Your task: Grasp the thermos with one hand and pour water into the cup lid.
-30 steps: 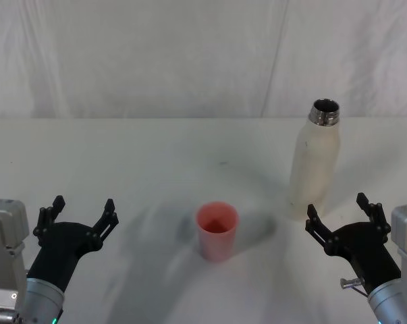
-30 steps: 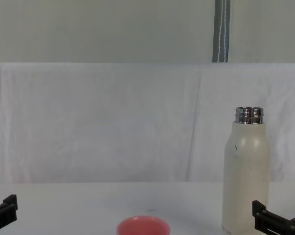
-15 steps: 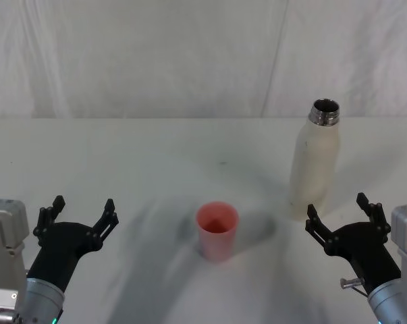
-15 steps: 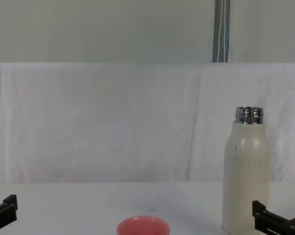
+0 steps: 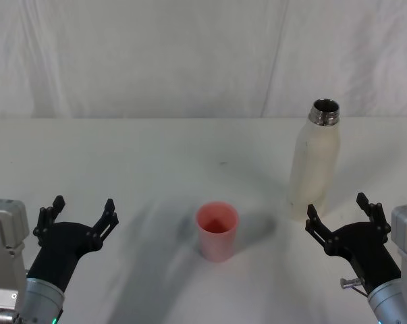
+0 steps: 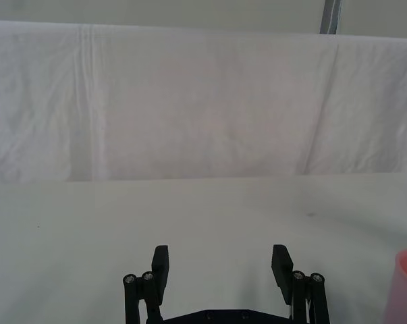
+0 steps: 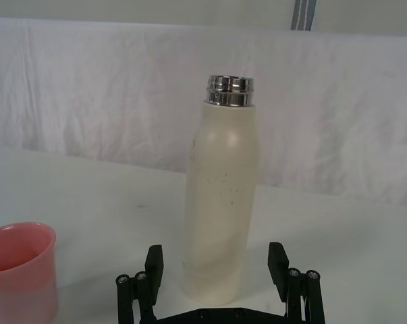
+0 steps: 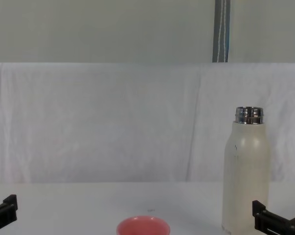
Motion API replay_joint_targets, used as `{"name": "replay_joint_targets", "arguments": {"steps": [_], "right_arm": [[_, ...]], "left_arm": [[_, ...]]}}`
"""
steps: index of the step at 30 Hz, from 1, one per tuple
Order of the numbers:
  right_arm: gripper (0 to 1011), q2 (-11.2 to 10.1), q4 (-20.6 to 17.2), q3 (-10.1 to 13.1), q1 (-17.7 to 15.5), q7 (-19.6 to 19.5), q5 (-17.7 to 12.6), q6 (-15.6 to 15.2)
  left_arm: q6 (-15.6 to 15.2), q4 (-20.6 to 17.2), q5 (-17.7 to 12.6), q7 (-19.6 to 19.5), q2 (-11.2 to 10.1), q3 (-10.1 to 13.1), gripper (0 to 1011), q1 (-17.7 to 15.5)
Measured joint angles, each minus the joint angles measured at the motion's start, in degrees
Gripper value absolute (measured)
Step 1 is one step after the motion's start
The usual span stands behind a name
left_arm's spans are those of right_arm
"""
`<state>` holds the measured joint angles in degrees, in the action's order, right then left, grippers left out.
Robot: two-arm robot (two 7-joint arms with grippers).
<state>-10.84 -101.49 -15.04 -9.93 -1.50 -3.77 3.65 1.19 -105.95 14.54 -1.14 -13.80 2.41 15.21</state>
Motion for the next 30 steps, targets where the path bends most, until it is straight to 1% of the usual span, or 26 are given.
{"name": "replay_joint_targets", "arguments": {"steps": [30], "right_arm": [[1003, 0.00, 0.00, 0.00, 0.00, 0.00, 0.00, 0.00]], "left_arm": [[0.00, 0.00, 0.00, 0.00, -0.01, 0.00, 1001, 0.00]]}}
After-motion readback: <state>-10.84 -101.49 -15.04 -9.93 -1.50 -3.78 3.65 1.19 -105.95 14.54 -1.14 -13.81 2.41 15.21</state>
